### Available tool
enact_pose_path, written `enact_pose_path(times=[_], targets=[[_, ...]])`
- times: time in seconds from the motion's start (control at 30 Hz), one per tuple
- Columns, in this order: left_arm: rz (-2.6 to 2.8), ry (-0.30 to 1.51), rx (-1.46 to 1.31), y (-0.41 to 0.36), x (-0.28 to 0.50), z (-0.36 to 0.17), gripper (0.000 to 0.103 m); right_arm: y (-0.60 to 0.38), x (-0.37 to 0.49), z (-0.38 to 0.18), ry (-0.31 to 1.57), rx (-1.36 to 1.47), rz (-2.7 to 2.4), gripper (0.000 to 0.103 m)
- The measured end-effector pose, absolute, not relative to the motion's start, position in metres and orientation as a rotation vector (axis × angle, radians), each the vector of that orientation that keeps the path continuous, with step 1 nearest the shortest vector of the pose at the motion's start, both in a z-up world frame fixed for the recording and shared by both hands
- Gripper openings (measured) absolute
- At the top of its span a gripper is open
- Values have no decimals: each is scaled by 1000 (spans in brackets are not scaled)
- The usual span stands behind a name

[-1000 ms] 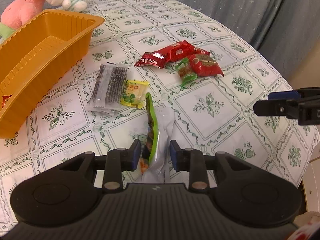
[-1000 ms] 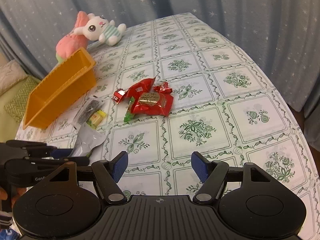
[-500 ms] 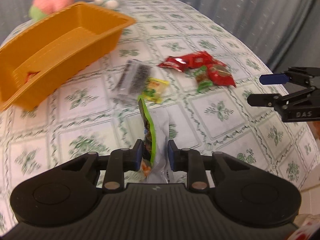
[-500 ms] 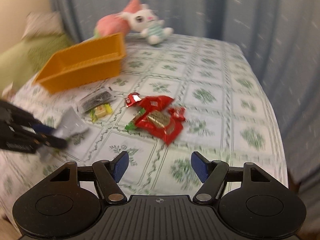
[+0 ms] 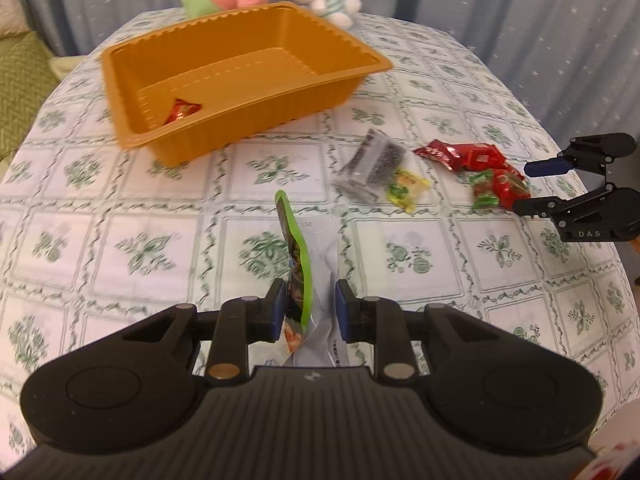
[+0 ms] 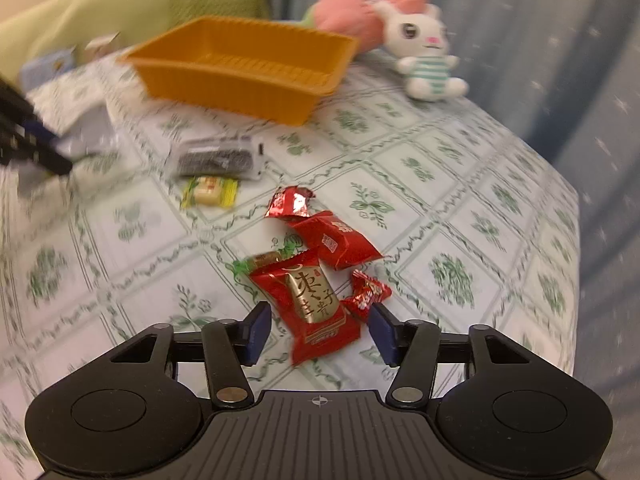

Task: Organize snacks
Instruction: 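Lift the white bag with the left tool while the right tool grasps a red candy, then carry both snacks over the orange tray and open the left tool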

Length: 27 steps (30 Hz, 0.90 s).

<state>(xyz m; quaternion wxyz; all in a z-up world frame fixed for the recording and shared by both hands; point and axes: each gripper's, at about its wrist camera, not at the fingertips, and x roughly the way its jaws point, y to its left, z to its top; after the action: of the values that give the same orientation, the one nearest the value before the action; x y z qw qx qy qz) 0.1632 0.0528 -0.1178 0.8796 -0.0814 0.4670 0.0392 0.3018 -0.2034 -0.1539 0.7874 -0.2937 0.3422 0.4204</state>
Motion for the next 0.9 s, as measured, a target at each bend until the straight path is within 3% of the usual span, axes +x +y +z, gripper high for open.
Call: enact_pose_path(times=[0.13,0.27,0.57,0.9], targets=[[115,977,-183,56,156,-117,23,-196,306,-158,719,-711,977,45],[137,978,-188,57,152,-117,23,-189,307,-162,727,-762,1021,33],[147,962,-191,55,149,-108,23,-188,300,-158,784,-649,1010,26],[107,916,-195,48,151,-88,23,-197,281,-132,873,-389,944,26]])
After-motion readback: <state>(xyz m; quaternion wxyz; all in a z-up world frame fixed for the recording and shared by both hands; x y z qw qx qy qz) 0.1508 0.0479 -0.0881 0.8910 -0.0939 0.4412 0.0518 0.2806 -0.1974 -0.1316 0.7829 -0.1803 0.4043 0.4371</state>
